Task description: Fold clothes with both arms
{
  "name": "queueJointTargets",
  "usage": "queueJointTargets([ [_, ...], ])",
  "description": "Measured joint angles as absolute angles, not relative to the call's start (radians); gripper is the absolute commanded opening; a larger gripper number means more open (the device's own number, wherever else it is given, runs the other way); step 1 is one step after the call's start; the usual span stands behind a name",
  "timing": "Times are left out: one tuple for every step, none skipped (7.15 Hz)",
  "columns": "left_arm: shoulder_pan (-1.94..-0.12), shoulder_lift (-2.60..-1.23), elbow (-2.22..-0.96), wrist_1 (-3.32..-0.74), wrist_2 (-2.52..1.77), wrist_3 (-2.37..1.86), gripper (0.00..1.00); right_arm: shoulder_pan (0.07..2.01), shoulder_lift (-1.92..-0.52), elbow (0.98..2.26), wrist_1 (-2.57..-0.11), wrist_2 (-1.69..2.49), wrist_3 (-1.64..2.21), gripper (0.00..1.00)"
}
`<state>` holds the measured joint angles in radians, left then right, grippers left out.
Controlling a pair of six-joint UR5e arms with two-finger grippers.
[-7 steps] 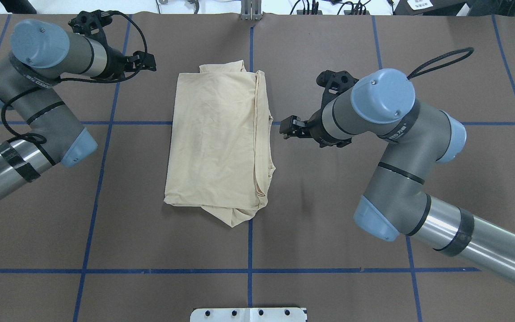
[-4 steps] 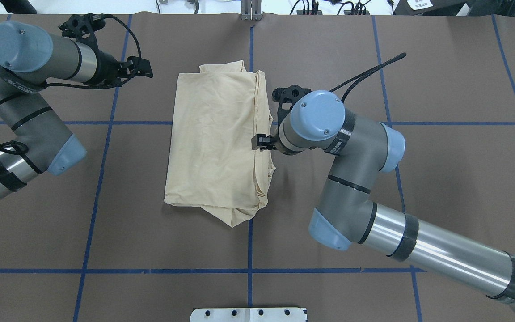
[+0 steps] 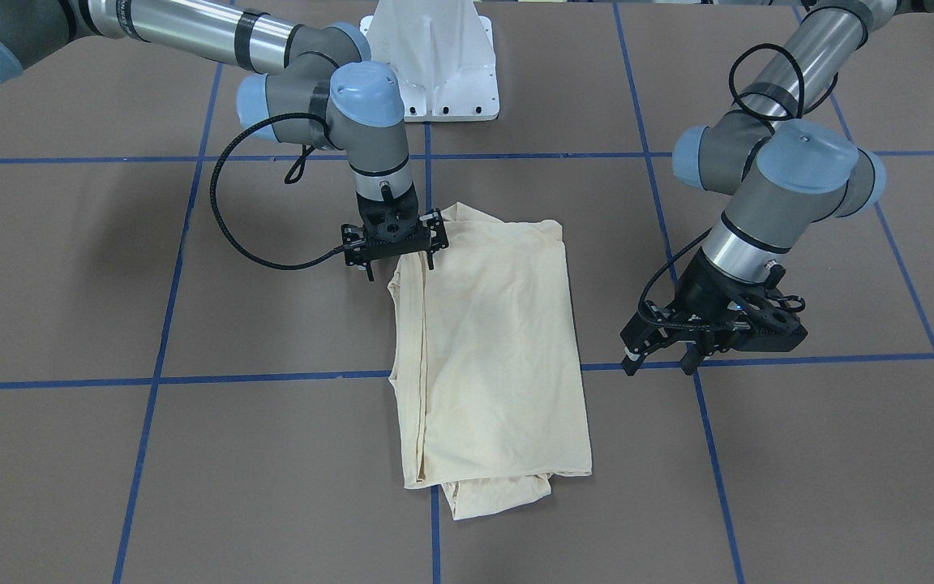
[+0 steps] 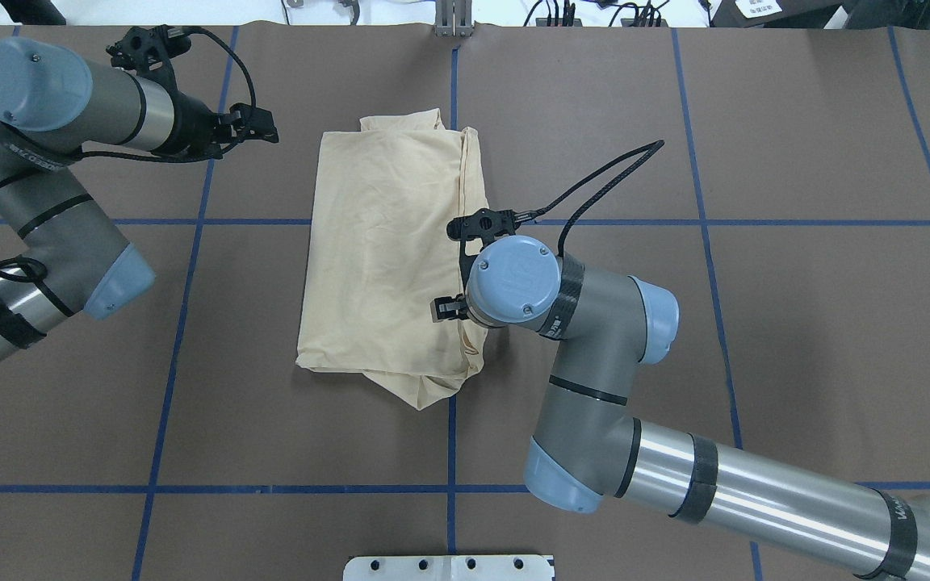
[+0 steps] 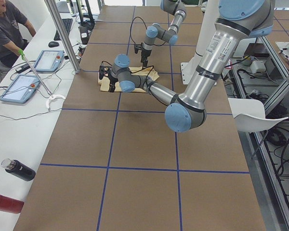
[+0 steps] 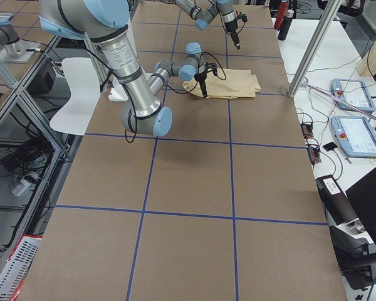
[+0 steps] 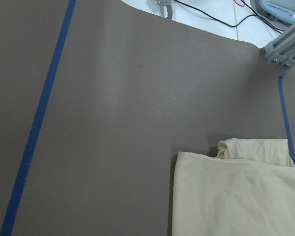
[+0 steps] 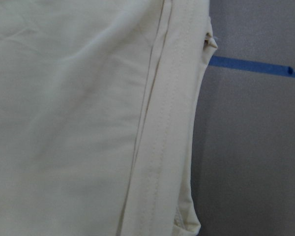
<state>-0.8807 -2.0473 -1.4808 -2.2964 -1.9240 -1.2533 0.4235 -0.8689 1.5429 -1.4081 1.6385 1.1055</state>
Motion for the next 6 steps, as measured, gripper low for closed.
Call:
queueJointTargets([
  [-0.881, -2.048, -1.481, -2.296, -1.925, -1.253, 1.00, 0.414, -0.864, 1.545, -1.445, 1.633, 1.094, 1.00],
  [-0.881, -2.049, -1.481, -2.296, -1.925, -1.254, 1.00, 0.408, -0.861, 1.545, -1.471, 1.629, 1.084, 1.00],
  [-0.880, -2.050, -1.480, -2.296, -1.925, -1.254, 1.00, 0.403, -0.859, 1.546, -1.485, 1.625, 1.078, 1.00],
  [-0.879, -2.050, -1.480, -2.296, -1.925, -1.255, 1.00, 0.395, -0.855, 1.546, -1.491, 1.618, 1.074, 1.00],
  [-0.879, -2.051, -1.480, -2.296, -1.925, -1.255, 1.00, 0.384, -0.849, 1.546, -1.493, 1.607, 1.073, 1.00],
  [-0.879, -2.051, -1.479, -2.296, -1.925, -1.255, 1.00, 0.377, -0.849, 1.546, -1.494, 1.600, 1.072, 1.00],
])
